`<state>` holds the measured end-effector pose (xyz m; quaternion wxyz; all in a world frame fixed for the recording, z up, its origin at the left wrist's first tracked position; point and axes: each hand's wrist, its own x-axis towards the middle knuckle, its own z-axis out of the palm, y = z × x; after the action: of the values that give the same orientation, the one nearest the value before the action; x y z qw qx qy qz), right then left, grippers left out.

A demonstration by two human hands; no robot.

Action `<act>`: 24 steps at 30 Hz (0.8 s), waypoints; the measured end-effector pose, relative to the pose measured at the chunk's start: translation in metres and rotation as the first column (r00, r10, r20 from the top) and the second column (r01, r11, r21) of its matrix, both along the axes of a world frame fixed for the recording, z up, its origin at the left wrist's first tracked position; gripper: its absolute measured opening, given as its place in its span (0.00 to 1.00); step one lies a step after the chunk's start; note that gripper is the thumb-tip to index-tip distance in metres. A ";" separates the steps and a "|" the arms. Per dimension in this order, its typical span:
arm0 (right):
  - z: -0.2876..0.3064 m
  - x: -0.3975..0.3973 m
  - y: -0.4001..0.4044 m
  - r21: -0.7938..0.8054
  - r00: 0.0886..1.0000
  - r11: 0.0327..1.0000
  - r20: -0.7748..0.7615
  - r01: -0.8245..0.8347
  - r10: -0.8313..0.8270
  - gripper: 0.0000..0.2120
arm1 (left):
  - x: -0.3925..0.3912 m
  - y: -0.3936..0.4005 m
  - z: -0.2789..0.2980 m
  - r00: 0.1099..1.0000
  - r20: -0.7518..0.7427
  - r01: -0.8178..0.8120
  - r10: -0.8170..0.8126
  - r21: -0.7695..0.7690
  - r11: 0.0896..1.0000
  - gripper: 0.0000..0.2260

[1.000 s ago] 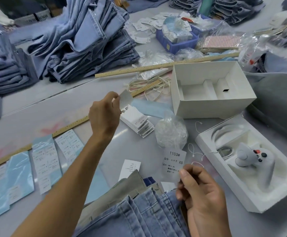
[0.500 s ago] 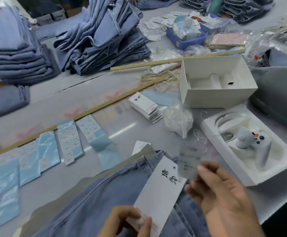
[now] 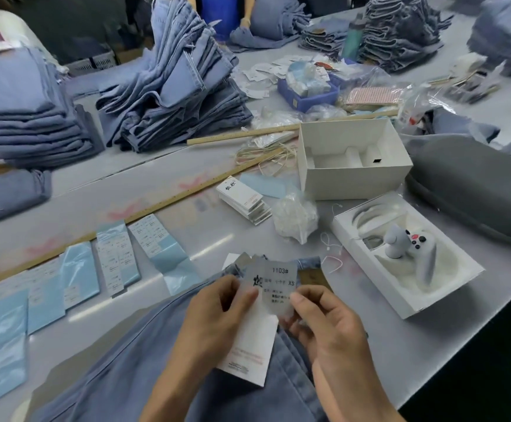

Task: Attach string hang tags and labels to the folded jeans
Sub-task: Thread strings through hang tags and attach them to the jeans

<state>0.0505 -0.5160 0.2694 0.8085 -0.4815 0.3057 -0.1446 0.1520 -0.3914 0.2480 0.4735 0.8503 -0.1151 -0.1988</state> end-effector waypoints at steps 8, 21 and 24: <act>-0.004 -0.008 0.004 -0.278 0.999 0.961 -0.049 -0.002 -0.013 0.05 | -0.025 -0.011 0.013 0.971 -0.185 -0.232 0.154 -0.544 0.806 0.12; -0.007 -0.003 0.016 -0.602 0.996 0.798 -0.081 -0.012 -0.046 0.10 | -0.036 -0.002 0.020 0.992 -0.008 -0.111 0.128 -0.555 0.824 0.04; -0.011 -0.002 0.022 -0.574 0.992 0.815 -0.030 0.086 -0.126 0.24 | -0.039 -0.004 0.017 0.979 0.000 -0.169 0.205 -0.562 0.810 0.06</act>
<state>0.0486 -0.4936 0.2587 0.6073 -0.6882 0.3014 -0.2583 0.1128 -0.3954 0.2653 0.7149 0.6873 -0.0983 -0.0830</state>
